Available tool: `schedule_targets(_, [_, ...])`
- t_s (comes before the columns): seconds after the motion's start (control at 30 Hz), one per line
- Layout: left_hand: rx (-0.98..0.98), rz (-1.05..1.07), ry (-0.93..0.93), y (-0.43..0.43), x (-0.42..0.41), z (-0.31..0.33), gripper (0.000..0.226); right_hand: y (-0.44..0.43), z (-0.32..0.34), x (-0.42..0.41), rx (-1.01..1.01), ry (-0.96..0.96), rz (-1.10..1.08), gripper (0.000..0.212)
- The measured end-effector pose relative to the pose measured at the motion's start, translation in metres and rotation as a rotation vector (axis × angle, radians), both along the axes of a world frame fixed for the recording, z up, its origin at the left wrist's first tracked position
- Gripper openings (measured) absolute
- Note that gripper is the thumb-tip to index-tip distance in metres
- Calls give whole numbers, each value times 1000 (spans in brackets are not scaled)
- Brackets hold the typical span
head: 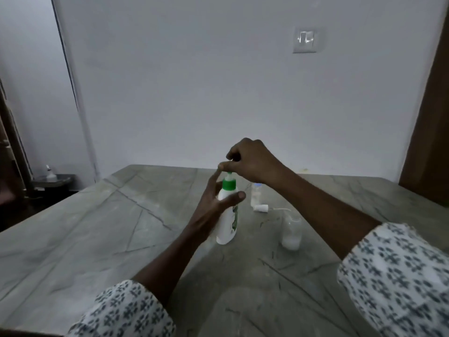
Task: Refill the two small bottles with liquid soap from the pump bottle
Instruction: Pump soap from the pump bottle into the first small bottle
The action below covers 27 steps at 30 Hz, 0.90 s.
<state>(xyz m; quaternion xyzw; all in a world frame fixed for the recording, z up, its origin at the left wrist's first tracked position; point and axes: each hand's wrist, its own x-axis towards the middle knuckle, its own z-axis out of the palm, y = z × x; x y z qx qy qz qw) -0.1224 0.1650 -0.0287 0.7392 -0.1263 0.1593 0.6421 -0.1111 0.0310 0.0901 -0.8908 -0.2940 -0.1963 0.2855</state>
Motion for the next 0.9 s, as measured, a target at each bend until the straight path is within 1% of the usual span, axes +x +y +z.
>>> schedule_targets(0.07, [30, -24, 22, -2, 3, -2, 80, 1, 3, 6, -27, 44, 28, 28])
schedule_targets(0.13, [-5, -30, 18, -8, 5, -7, 63, -1, 5, 7, -6, 93, 71, 23])
schedule_targets(0.17, [-12, -27, 9, -10, 6, -9, 59, -3, 5, 6, 7, 118, 93, 22])
schedule_targets(0.23, [37, 6, -20, -13, 6, -10, 59, -6, 3, 7, 35, 157, 127, 21])
schedule_targets(0.33, [83, 67, -54, -17, 4, -10, 58, -9, 0, 9, 55, 164, 162, 20])
schedule_targets(0.43, [87, 71, -62, -18, 4, -9, 47, -12, -3, 12, 94, 173, 178, 20])
schedule_targets(0.5, [84, 60, -63, -17, 5, -10, 45, -15, -3, 13, 113, 175, 186, 20])
schedule_targets(0.57, [77, 48, -71, -17, 6, -11, 48, -17, -4, 14, 125, 185, 200, 20])
schedule_targets(0.67, [89, 43, -73, -15, 7, -11, 60, -17, -6, 13, 117, 188, 197, 25])
schedule_targets(0.77, [49, -4, -71, -12, 4, -8, 80, -26, -4, 1, 110, 138, 182, 45])
schedule_targets(0.83, [-24, 17, -130, -7, 3, 3, 89, -49, -9, -7, 231, 81, 120, 52])
schedule_targets(0.9, [-37, 38, -220, -3, 3, 20, 94, -82, -32, -15, 386, 55, 6, 47])
